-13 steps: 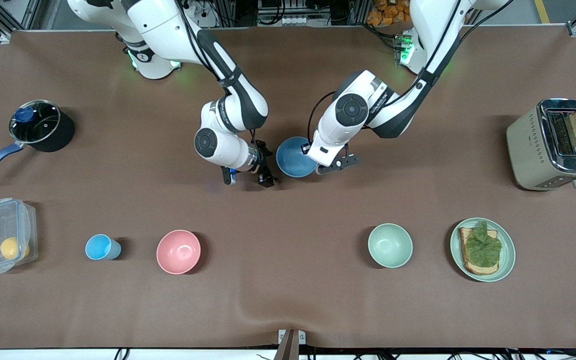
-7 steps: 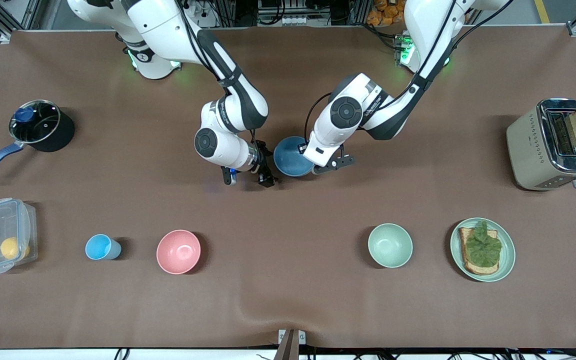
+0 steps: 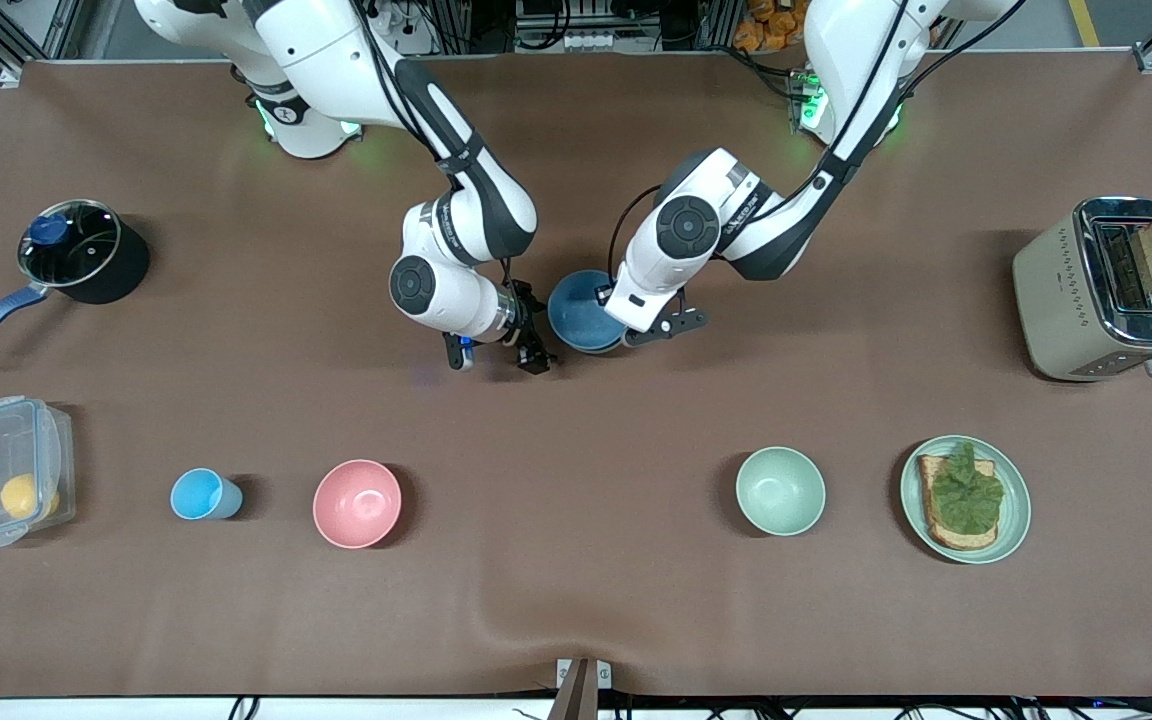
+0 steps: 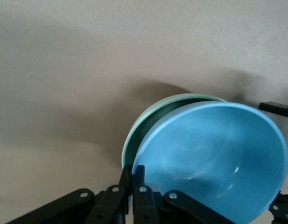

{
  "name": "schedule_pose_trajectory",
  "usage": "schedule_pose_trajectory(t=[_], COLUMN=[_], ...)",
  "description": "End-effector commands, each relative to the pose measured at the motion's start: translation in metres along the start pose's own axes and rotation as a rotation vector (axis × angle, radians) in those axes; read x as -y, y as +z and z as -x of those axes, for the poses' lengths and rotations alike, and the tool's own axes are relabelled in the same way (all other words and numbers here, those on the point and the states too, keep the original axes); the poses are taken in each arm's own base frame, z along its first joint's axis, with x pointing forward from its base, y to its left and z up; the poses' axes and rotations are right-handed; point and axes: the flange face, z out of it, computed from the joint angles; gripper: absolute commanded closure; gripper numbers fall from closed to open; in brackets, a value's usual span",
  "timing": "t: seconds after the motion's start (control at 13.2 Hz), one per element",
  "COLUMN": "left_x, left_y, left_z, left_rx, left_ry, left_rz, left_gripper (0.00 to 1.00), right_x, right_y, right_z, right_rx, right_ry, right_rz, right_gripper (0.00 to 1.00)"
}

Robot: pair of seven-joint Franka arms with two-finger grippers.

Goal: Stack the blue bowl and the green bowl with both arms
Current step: 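Lower the blue bowl into the green bowl with the left gripper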

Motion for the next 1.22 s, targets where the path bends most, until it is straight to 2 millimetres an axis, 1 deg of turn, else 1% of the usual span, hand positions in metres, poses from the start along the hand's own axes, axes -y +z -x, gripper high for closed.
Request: schedule_pose_trajectory(t=[0.0, 0.3, 0.53, 0.61, 0.76, 0.84, 0.91, 0.99, 1.06, 1.14], left_x=[0.000, 0.001, 0.000, 0.001, 0.000, -0.001, 0.000, -0.001, -0.002, 0.000], left_y=[0.003, 0.010, 0.011, 0.011, 0.007, 0.006, 0.005, -0.001, -0.012, -0.029], left_z=[0.004, 0.003, -0.001, -0.003, -0.005, -0.005, -0.007, -0.006, -0.006, -0.009], left_rx=[-0.004, 0.007, 0.009, 0.010, 0.006, 0.005, 0.003, -0.004, -0.016, -0.035], left_ry=[-0.020, -0.024, -0.078, -0.083, -0.086, -0.085, -0.088, -0.085, -0.085, -0.089], left_rz=[0.005, -0.001, 0.002, 0.004, 0.010, 0.012, 0.013, 0.019, 0.029, 0.043], left_gripper=[1.00, 1.00, 0.99, 0.81, 0.55, 0.32, 0.00, 0.00, 0.00, 0.00], right_x=[0.002, 0.000, 0.000, -0.001, -0.001, -0.002, -0.002, -0.002, -0.004, -0.006], right_y=[0.002, 0.004, 0.004, 0.005, 0.005, 0.005, 0.005, 0.005, 0.007, 0.007], right_z=[0.004, 0.007, 0.007, 0.007, 0.007, 0.007, 0.007, 0.006, 0.004, -0.005], right_rx=[0.017, 0.015, 0.016, 0.015, 0.016, 0.015, 0.015, 0.010, 0.004, 0.001], right_ry=[-0.006, -0.017, -0.026, -0.029, -0.027, -0.028, -0.030, -0.038, -0.070, -0.110], right_rz=[-0.003, -0.001, 0.002, 0.005, 0.007, 0.009, 0.010, 0.012, 0.018, 0.025], right_gripper=[0.00, 0.00, 0.00, 0.00, 0.00, 0.00, 0.00, 0.00, 0.00, 0.00])
